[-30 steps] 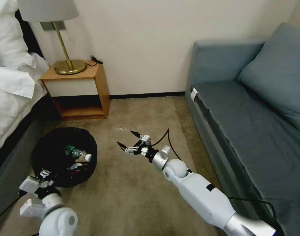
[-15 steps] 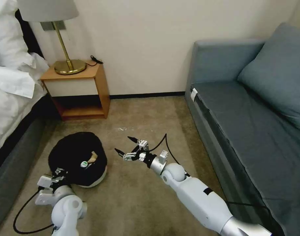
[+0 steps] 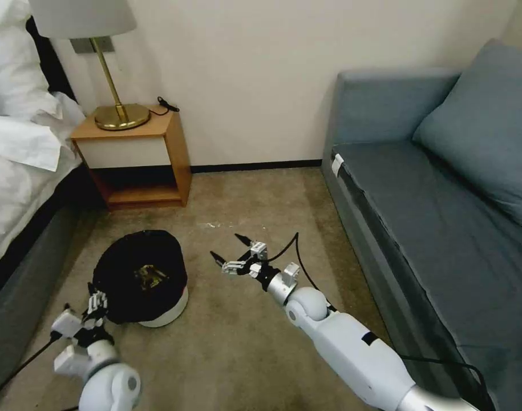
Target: Pick up the trash bin, then pick up the garbage on the floor and place it into the trash bin.
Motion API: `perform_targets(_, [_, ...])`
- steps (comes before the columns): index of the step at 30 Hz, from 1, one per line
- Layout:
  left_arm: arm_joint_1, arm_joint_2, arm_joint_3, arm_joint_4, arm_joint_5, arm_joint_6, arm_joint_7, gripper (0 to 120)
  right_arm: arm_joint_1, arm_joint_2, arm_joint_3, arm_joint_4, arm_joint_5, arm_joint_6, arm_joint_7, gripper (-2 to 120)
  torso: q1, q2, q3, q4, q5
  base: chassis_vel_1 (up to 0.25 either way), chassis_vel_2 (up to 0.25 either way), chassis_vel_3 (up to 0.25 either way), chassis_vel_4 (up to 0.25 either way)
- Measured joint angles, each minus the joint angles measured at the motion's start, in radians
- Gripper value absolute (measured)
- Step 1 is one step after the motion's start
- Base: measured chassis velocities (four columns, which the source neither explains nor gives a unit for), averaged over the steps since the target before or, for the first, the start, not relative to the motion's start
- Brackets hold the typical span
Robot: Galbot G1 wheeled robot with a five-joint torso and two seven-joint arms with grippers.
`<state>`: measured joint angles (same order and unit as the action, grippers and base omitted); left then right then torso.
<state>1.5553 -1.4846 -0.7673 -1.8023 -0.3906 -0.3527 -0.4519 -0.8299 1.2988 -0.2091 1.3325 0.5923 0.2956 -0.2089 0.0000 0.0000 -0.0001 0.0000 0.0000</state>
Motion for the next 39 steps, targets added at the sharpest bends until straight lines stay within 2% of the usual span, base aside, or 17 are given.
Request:
perform_targets(1, [0.017, -0.01, 0.003, -0.018, 0.045, -0.011, 0.0, 94, -0.025, -0.007, 0.011, 0.028, -0.001, 0.0, 0.055, 100, 0.0, 0.0, 0.0, 0.0, 0.0001, 0.0, 0.0, 0.0, 0.0])
perform_targets(3, [0.049, -0.02, 0.015, -0.052, 0.113, -0.028, 0.011, 98, -0.061, -0.018, 0.029, 0.071, -0.007, -0.001, 0.133, 100, 0.0, 0.0, 0.0, 0.0, 0.0, 0.0, 0.0, 0.0, 0.0])
perform_targets(5, [0.062, -0.023, 0.021, -0.067, 0.14, -0.042, 0.018, 99, -0.075, -0.022, 0.037, 0.087, -0.011, -0.003, 0.152, 100, 0.0, 0.0, 0.0, -0.0001, 0.0002, 0.0, 0.0, 0.0, 0.0])
perform_targets(7, [0.103, -0.032, 0.04, -0.102, 0.236, -0.09, 0.03, 100, -0.122, -0.038, 0.071, 0.139, -0.028, -0.011, 0.179, 100, 0.0, 0.0, 0.0, 0.0, 0.0, 0.0, 0.0, 0.0, 0.0])
perform_targets(8, [0.103, -0.032, 0.04, -0.102, 0.236, -0.09, 0.03, 100, -0.122, -0.038, 0.071, 0.139, -0.028, -0.011, 0.179, 100, 0.0, 0.0, 0.0, 0.0, 0.0, 0.0, 0.0, 0.0, 0.0])
perform_targets(11, [0.147, -0.037, 0.059, -0.145, 0.325, -0.106, 0.068, 100, -0.193, -0.056, 0.134, 0.211, -0.07, -0.026, 0.221, 100, 0.0, 0.0, 0.0, -0.0002, 0.0001, 0.0, 0.0, 0.0, 0.0])
perform_targets(14, [0.155, -0.047, 0.067, -0.166, 0.347, -0.102, 0.093, 100, -0.237, -0.059, 0.172, 0.257, -0.094, -0.038, 0.244, 100, 0.0, 0.0, 0.0, 0.0, 0.0002, 0.0, 0.0, 0.0, 0.0])
perform_targets(18, [0.153, -0.061, 0.085, -0.182, 0.335, -0.083, 0.107, 100, -0.289, -0.061, 0.209, 0.306, -0.123, -0.05, 0.254, 100, 0.0, 0.0, 0.0, -0.0001, 0.0001, 0.0, 0.0, 0.0, 0.0])
perform_targets(19, [0.151, -0.064, 0.094, -0.188, 0.317, -0.069, 0.117, 100, -0.323, -0.061, 0.231, 0.326, -0.164, -0.054, 0.257, 100, 0.0, 0.0, 0.0, -0.0002, -0.0001, 0.0, 0.0, 0.0, 0.0])
perform_targets(27, [0.142, -0.056, 0.102, -0.188, 0.254, -0.039, 0.152, 100, -0.405, -0.033, 0.288, 0.339, -0.254, -0.056, 0.261, 100, 0.0, 0.0, 0.0, 0.0, -0.0001, 0.0, 0.0, 0.0, 0.0])
perform_targets(39, [0.135, -0.053, 0.103, -0.188, 0.23, -0.024, 0.156, 100, -0.405, -0.018, 0.304, 0.328, -0.255, -0.054, 0.253, 100, 0.0, 0.0, 0.0, 0.0, -0.0001, 0.0, 0.0, 0.0, 0.0])
